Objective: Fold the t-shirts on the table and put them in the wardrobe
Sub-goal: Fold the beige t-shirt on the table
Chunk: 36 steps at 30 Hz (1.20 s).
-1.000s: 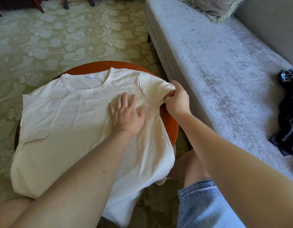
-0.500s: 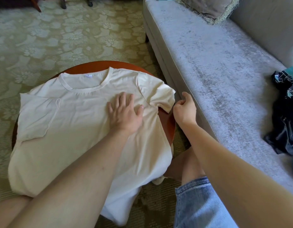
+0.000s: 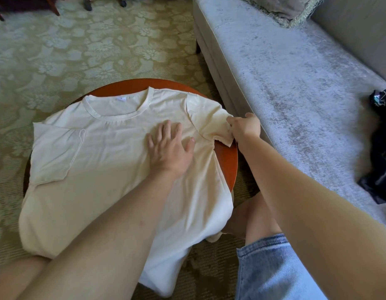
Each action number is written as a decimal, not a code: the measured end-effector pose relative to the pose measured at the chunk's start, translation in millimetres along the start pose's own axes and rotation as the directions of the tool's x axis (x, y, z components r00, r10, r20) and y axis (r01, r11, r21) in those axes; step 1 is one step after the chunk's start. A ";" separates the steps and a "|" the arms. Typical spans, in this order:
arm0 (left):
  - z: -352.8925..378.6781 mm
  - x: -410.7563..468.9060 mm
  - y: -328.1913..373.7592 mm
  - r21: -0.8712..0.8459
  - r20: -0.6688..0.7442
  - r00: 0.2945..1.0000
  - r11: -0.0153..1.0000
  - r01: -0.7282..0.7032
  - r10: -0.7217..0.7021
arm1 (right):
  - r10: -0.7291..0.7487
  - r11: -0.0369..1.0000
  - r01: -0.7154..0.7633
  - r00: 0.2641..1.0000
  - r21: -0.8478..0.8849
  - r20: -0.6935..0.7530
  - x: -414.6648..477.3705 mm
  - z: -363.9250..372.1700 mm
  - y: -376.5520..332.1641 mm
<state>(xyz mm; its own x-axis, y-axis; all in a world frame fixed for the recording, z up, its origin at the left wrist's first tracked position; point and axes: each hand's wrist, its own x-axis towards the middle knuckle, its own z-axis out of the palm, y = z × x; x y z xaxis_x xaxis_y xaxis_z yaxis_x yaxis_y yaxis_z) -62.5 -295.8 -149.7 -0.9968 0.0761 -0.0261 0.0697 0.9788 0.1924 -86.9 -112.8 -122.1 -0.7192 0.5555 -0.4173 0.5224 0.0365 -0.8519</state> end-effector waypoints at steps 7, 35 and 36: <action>0.3 0.2 -0.6 0.004 -0.013 1.000 1.000 -0.004 0.004 | 0.014 0.994 -0.018 0.999 0.108 0.035 11.1 -0.4 -11.4; 2.5 1.2 -1.1 -0.007 0.001 1.000 1.000 -0.011 0.011 | -0.421 0.827 0.486 0.868 -0.283 0.263 3.9 1.1 17.5; 2.9 1.2 -1.3 -0.008 -0.002 1.000 1.000 -0.012 0.012 | -0.463 0.794 0.518 0.855 -0.318 0.236 4.9 2.4 17.7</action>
<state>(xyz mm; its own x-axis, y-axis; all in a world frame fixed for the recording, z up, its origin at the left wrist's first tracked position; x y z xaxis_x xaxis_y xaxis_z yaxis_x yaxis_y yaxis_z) -63.7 -296.4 -152.8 -0.9959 0.0876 -0.0216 0.0815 0.9762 0.2008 -82.3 -111.5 -140.0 -0.9645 0.2616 -0.0373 0.1881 0.5806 -0.7922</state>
